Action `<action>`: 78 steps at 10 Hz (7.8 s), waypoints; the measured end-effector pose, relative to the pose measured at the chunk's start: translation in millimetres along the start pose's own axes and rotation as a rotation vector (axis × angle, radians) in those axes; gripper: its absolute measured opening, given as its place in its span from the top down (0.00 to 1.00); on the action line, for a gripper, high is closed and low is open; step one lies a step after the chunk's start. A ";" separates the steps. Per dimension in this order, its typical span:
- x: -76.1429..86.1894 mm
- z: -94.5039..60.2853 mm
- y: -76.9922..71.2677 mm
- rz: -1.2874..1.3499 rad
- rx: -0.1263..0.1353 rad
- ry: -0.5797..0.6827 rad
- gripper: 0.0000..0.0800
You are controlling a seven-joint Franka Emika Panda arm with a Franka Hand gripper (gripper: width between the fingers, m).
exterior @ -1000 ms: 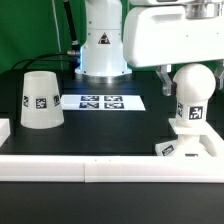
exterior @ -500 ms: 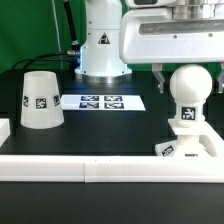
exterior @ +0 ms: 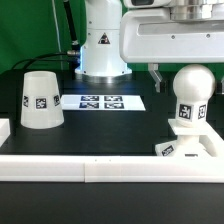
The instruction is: Assemble lamp
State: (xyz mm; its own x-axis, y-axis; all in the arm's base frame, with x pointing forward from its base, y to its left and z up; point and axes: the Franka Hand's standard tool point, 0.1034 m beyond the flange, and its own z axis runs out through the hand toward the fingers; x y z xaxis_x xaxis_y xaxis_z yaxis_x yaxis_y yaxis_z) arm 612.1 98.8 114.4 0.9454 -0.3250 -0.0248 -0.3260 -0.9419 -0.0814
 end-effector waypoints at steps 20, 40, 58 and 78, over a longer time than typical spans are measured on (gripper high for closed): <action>3.5 -4.1 -0.3 -1.371 -0.057 -0.014 0.28; 3.7 -2.9 2.2 0.340 -0.004 0.000 0.28; 1.7 -5.3 -9.4 -0.565 0.021 -0.003 0.13; 3.1 -2.3 3.9 -1.014 -0.019 -0.022 0.28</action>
Offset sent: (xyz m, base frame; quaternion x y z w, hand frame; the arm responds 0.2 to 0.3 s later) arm -0.0031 0.0060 0.0032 -0.0037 -0.0139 -0.2759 0.9611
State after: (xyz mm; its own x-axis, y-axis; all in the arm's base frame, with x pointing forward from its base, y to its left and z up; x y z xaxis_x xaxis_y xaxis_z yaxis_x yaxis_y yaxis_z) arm 613.8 93.9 116.3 0.7763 0.6297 0.0287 0.6302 -0.7743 -0.0583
